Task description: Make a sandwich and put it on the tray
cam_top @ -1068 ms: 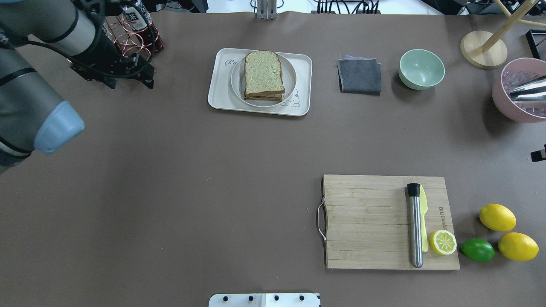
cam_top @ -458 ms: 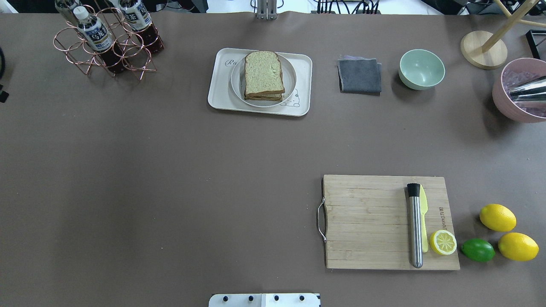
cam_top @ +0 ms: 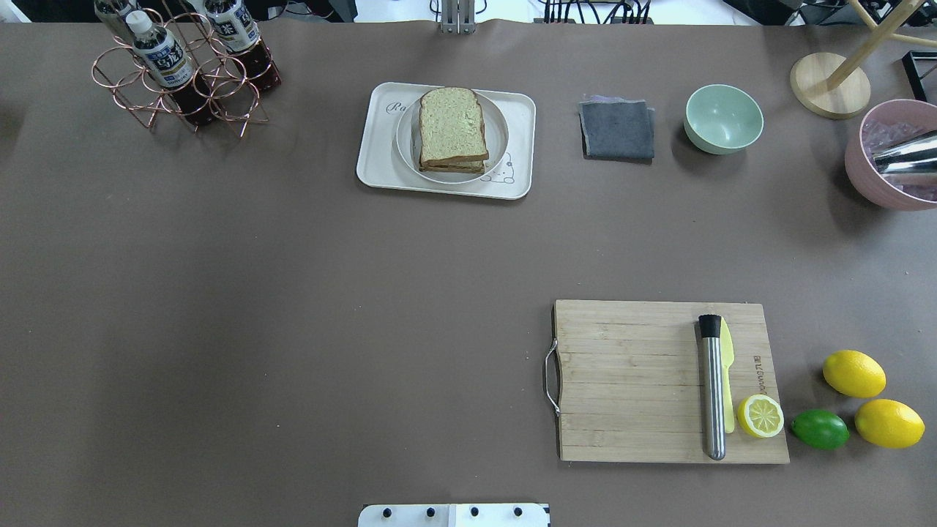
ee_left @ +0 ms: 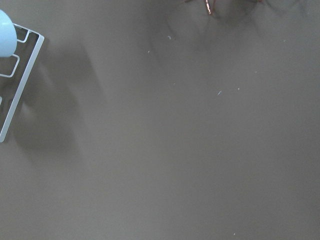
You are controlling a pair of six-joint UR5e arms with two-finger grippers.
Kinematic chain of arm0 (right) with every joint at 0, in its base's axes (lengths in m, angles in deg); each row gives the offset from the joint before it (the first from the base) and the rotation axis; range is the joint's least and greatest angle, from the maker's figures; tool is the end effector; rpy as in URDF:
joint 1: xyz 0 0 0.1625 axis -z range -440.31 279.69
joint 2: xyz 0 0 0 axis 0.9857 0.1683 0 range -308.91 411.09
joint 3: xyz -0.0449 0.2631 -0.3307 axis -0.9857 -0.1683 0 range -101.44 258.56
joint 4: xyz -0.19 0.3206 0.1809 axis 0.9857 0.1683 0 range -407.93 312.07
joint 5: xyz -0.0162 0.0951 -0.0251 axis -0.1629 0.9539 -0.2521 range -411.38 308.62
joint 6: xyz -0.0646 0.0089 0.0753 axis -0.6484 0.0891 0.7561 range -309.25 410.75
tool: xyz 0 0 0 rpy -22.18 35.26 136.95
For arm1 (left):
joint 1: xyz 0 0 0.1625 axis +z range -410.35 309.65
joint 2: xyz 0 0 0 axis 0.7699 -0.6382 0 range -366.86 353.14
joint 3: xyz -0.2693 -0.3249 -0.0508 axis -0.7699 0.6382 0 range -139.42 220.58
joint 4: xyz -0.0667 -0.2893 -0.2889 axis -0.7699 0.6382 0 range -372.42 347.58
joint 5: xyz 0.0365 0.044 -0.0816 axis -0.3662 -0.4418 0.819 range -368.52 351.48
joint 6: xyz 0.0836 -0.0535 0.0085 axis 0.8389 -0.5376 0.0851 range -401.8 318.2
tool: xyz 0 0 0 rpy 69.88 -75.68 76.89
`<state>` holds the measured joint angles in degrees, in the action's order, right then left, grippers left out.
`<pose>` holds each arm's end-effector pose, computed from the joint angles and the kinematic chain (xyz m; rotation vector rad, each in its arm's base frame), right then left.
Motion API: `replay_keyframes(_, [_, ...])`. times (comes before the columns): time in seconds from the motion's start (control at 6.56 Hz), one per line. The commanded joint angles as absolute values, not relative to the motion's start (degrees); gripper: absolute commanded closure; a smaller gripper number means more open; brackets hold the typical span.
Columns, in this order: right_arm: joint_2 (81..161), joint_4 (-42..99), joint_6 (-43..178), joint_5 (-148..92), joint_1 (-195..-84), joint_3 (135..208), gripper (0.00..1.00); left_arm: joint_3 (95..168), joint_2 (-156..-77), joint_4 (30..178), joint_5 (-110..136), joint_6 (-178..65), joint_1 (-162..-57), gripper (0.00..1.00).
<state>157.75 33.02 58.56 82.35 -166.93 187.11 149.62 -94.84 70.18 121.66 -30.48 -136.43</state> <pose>0.0418 -0.3849 0.6085 0.1065 -0.7749 0.0004 -0.0367 -0.4746 0.5308 0.2067 0.6908 0.3133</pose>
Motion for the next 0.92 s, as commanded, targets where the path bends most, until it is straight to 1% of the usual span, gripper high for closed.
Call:
replay_keyframes(0.0, [157.53,33.10,58.49,80.90,-166.97,186.84,0.00,149.48,-92.03,69.94,124.78,-28.79,-138.32,0.02])
replay_keyframes(0.76, [157.09,33.10,58.40,80.89,-166.88,186.93,0.00,149.21,-92.38,70.02,124.98,-28.80,-138.76,0.02])
